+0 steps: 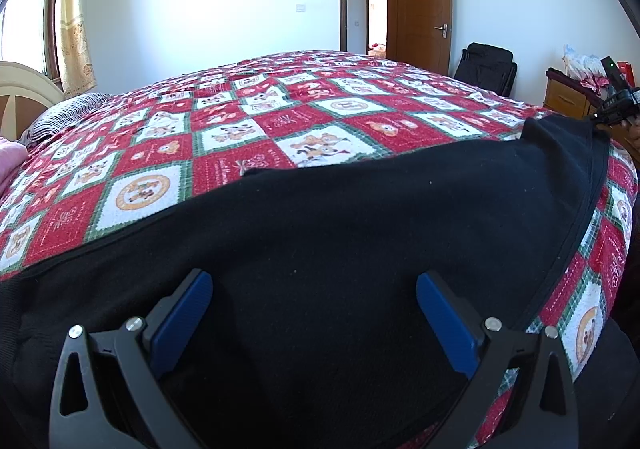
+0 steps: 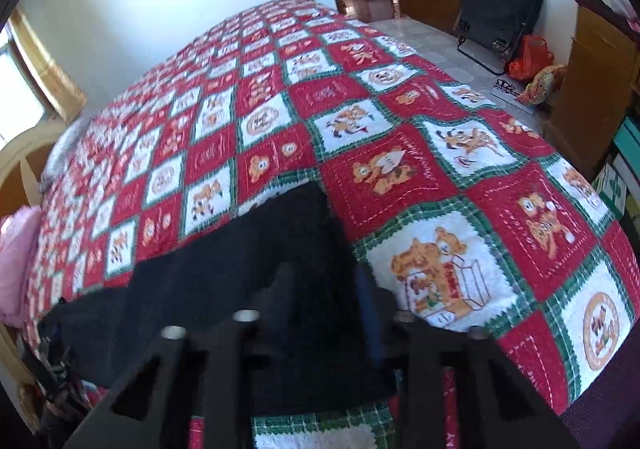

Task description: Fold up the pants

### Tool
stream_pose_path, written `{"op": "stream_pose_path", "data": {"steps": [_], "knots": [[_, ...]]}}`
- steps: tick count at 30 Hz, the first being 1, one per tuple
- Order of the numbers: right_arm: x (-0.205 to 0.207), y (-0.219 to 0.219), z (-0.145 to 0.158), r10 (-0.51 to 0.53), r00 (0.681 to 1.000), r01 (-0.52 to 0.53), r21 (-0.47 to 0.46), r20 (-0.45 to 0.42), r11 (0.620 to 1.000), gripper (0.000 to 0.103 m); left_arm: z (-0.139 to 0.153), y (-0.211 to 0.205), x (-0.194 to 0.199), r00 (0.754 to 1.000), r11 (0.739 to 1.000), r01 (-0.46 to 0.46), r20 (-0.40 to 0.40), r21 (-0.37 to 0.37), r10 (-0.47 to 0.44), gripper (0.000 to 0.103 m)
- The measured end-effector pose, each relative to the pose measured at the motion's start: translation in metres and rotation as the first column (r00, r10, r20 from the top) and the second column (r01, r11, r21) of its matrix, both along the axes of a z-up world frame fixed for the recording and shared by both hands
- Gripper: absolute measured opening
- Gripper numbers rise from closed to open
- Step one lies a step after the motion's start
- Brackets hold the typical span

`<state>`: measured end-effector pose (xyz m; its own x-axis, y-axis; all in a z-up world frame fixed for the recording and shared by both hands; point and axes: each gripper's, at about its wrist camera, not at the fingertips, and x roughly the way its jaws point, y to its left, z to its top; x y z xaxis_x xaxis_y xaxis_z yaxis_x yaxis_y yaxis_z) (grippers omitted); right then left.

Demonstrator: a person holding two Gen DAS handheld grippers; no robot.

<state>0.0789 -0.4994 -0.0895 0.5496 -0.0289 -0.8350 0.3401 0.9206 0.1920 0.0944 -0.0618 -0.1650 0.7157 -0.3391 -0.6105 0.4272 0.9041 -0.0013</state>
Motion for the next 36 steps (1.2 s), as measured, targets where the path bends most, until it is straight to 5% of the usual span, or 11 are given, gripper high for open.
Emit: {"op": "stream_pose_path", "data": {"steps": [7, 13, 17, 20, 22, 24, 25, 36], "knots": [[-0.044, 0.009, 0.027, 0.029, 0.998, -0.024, -0.105, 0.054, 0.994, 0.003, 0.0, 0.0, 0.0, 1.0, 1.0, 0.0, 0.001, 0.0, 0.0, 0.103], [-0.053, -0.008, 0.008, -0.072, 0.997, 0.062, -0.216, -0.036, 0.974, 0.0, 0.001, 0.001, -0.001, 1.0, 1.0, 0.015, -0.009, -0.007, -0.015, 0.103], [-0.057, -0.017, 0.003, -0.083, 0.996, 0.077, -0.169, -0.029, 0.983, 0.0, 0.006, -0.001, -0.011, 0.999, 0.999, 0.035, 0.004, 0.023, -0.035, 0.103], [-0.064, -0.014, 0.013, -0.081, 0.996, 0.083, -0.051, 0.023, 0.995, 0.002, 0.011, -0.012, -0.03, 0.995, 0.993, 0.081, 0.058, 0.086, -0.086, 0.103], [-0.071, -0.008, 0.023, -0.093, 0.993, 0.092, 0.014, 0.068, 0.996, 0.03, 0.019, -0.028, -0.046, 0.983, 0.983, 0.133, 0.112, 0.124, -0.147, 0.103], [-0.078, -0.004, 0.026, -0.121, 0.988, 0.107, 0.141, 0.096, 0.984, 0.045, 0.027, -0.042, -0.049, 0.975, 0.978, 0.176, 0.114, 0.113, -0.189, 0.103], [-0.08, 0.0, 0.025, -0.132, 0.987, 0.112, 0.203, 0.088, 0.973, 0.045, 0.03, -0.053, -0.048, 0.971, 0.973, 0.204, 0.106, 0.103, -0.215, 0.103], [-0.07, -0.001, 0.007, -0.249, 0.967, 0.227, 0.249, 0.059, 0.941, 0.045, 0.024, -0.135, -0.038, 0.908, 0.902, 0.417, -0.011, 0.112, -0.418, 0.078]]}}
